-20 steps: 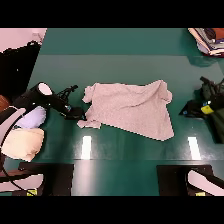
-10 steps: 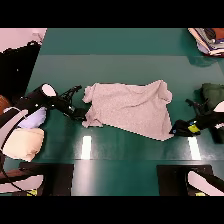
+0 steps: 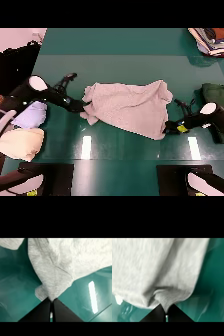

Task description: Fold the shirts.

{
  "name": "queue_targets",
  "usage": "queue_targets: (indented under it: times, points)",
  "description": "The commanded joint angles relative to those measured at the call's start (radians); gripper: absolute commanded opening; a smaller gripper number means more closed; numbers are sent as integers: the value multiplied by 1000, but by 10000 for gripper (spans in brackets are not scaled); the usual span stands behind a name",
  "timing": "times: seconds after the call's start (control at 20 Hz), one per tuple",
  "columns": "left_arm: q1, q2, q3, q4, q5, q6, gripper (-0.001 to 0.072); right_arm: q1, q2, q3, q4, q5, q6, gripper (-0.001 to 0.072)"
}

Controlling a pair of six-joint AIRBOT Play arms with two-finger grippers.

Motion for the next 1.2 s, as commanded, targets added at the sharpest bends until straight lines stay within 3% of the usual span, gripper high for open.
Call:
queue_targets:
  times: [0.0,0.25,0.45,0.6,1.0,1.15]
  points:
    - [38,162,119,87,-21,-58,25,18,143,126,26,24,0,13]
    - [58,387,526,137,-14,-64,25,18,336,599,8,-11,0,13]
    - [58,396,940,138,-26,-119,25,18,409,931,-57,-44,1,13]
    - [58,396,1108,141,29,-144,24,18,420,1075,-95,-29,12,13]
    - [58,322,1097,146,50,-184,25,18,167,1404,-121,349,94,13]
    - [58,187,975,174,-4,-184,25,18,36,1373,-122,423,121,13]
